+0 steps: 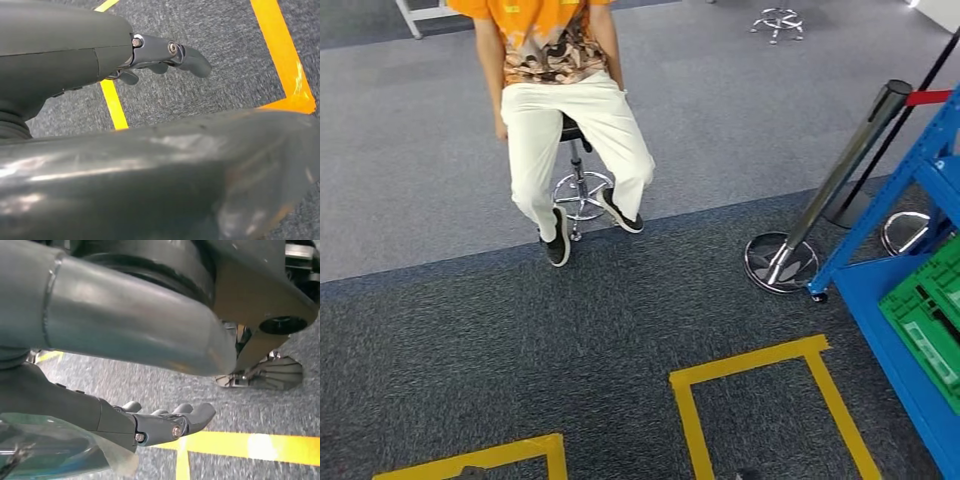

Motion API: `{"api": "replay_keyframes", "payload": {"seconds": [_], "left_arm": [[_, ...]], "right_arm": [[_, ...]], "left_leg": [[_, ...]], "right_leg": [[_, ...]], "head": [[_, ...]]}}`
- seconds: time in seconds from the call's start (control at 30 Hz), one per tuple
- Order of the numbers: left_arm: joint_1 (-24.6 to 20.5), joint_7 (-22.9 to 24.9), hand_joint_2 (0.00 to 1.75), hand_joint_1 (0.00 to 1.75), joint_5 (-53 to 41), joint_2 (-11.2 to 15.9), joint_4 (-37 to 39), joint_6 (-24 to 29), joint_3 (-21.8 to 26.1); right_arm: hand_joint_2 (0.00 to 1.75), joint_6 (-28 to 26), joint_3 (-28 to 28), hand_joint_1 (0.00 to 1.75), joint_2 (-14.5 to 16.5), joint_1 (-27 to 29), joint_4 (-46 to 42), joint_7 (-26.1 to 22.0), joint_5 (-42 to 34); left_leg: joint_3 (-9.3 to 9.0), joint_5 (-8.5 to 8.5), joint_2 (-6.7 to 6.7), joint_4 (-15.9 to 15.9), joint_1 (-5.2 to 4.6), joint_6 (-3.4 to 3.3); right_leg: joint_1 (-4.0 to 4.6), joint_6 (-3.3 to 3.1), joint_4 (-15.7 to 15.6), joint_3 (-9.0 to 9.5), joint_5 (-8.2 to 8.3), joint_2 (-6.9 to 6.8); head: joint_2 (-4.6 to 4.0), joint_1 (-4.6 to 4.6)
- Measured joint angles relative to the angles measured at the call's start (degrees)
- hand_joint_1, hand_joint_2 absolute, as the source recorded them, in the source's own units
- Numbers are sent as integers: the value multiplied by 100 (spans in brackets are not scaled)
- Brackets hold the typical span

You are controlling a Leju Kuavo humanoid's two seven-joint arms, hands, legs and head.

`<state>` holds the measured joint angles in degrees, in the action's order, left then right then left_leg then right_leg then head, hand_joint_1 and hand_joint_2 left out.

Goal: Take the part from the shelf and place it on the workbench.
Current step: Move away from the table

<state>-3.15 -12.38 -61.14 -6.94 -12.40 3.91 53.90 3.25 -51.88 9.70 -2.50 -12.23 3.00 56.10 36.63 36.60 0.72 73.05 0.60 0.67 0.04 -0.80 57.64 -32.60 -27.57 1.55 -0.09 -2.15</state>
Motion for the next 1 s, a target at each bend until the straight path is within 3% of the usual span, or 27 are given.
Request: {"api": "replay_keyframes", "payload": {"seconds": [0.03, 0.07, 0.13, 0.17, 0.23, 0.27, 0.3, 0.33, 0.4, 0.47, 0.5, 0.53, 0.57, 0.63, 0.7, 0.73, 0.8, 0.83, 0.9, 0.93, 1.0], "left_arm": [[4, 7, 0, 0, -2, 2, 0, 1, 2], [3, 11, 0, 0, -4, 3, -1, 1, 3], [-7, 14, 0, 0, -11, 9, -1, 1, 3], [-11, 14, 0, 0, -15, 11, -1, 1, 3], [-18, 16, 0, 0, -19, 16, 1, 2, 2], [-22, 17, 0, 0, -19, 15, 1, 2, 2], [-27, 19, 0, 0, -18, 11, 1, 3, 3], [-31, 19, 0, 0, -17, 7, 1, 3, 3], [-27, 19, 0, 0, -18, 1, 1, 4, 3], [-6, 19, 0, 0, -32, 7, 1, -1, 4], [-1, 20, 0, 0, -44, 7, 1, -5, 4], [-3, 20, 0, 0, -54, 5, 1, -10, 4], [-11, 21, 0, 0, -62, 2, 1, -13, 4], [-23, 21, 0, 0, -66, -6, 1, -13, 4], [-25, 21, 0, 0, -70, -7, 1, -13, 4], [-29, 21, 0, 0, -73, -7, 1, -13, 4], [-44, 21, 0, 0, -76, -11, 1, -13, 4], [-53, 21, 0, 0, -76, -11, 1, -12, 4], [-59, 21, 0, 0, -76, -9, 1, -9, 4], [-54, 21, 0, 0, -76, -9, 1, -8, 4], [-27, 24, 0, 0, -75, -10, 1, -8, 5]], "right_arm": [[0, 3, -3, 0, 0, 4, 1, 1, 1], [0, 5, -7, 0, 0, 10, 1, 1, 1], [0, 6, -17, 0, 0, 15, 2, 2, 1], [0, 7, -24, 0, 0, 8, 2, 2, 1], [0, 8, -36, 0, 0, -3, 3, 2, 1], [0, 8, -40, 0, 0, 4, 4, 2, 1], [0, 8, -44, 0, 0, 20, 4, 2, 1], [0, 8, -49, 0, 0, 37, 5, 3, 1], [0, 8, -56, 0, 0, 38, 7, 11, 1], [0, 6, -61, 0, 0, 10, 8, 47, -1], [0, 1, -63, 0, 0, 3, 8, 77, -2], [0, -8, -68, 0, 0, 5, 8, 110, -3], [0, -19, -75, 0, 0, 12, 8, 139, -4], [0, -40, -87, 0, 0, 16, 8, 181, -4], [0, -57, -91, 0, 0, -10, 8, 211, -4], [0, -62, -92, 0, 0, -21, 8, 228, -5], [0, -71, -99, 0, -1, -17, 8, 269, -9], [0, -78, -106, 0, -2, -8, 8, 288, -12], [0, -96, -126, 0, -3, -12, 8, 309, -23], [0, -105, -137, 0, -3, -22, 8, 313, -35], [0, -117, -159, 0, -3, -36, 8, 314, -67]], "left_leg": [[48, -77, -16, 45, -6, -21], [1, -256, -42, -124, -12, -48], [-260, -687, -256, -813, -18, -109], [-388, -809, -386, -1141, -11, -123], [-498, -847, -540, -1437, -14, -123], [-513, -841, -496, -1480, -17, -125], [-518, -859, -437, -1500, -17, -147], [-528, -877, -371, -1530, -12, -176], [-542, -903, -213, -1580, -2, -226], [-538, -898, -35, -1581, -20, -242], [-537, -893, 56, -1580, -26, -245], [-537, -888, 139, -1580, -28, -245], [-541, -882, 212, -1579, -28, -240], [-565, -861, 341, -1577, -31, -214], [-594, -833, 451, -1567, -56, -158], [-607, -825, 503, -1563, -68, -128], [-632, -809, 600, -1564, -67, -67], [-641, -765, 564, -1530, -54, -36], [-530, -501, 312, -1172, -21, 12], [-395, -302, 146, -819, -8, 23], [-82, 7, 0, -104, -2, 29]], "right_leg": [[10, -3, 1, 9, 0, 89], [16, -3, 2, 23, 0, 178], [24, 3, 8, 43, -2, 337], [25, 15, 19, 32, -3, 415], [7, 72, 30, -20, 12, 549], [-10, 112, 24, -54, 26, 614], [-21, 145, 25, -83, 28, 619], [-20, 174, 75, -126, -12, 529], [-12, 216, 488, -347, -268, 198], [-23, 263, 1234, -716, -622, -44], [-33, 283, 1517, -850, -709, -88], [-42, 301, 1616, -888, -695, -117], [-51, 311, 1479, -803, -578, -150], [-56, 311, 705, -365, -242, -352], [-28, 256, 97, -5, -84, -555], [-9, 222, -4, 53, -83, -588], [3, 143, -18, 42, -66, -468], [-3, 105, -34, 49, -55, -408], [-24, 28, -70, 88, -28, -280], [-22, 3, -72, 85, -25, -210], [-9, -25, -69, 84, -21, -44]], "head": [[0, -1], [0, -2], [0, -4], [0, -4], [0, -6], [0, -5], [0, -8], [1, -15], [1, -36], [0, -45], [0, -43], [-1, -45], [-1, -47], [-1, -49], [-1, -35], [-1, -29], [0, -19], [0, -14], [1, 13], [1, 29], [1, 36]]}}
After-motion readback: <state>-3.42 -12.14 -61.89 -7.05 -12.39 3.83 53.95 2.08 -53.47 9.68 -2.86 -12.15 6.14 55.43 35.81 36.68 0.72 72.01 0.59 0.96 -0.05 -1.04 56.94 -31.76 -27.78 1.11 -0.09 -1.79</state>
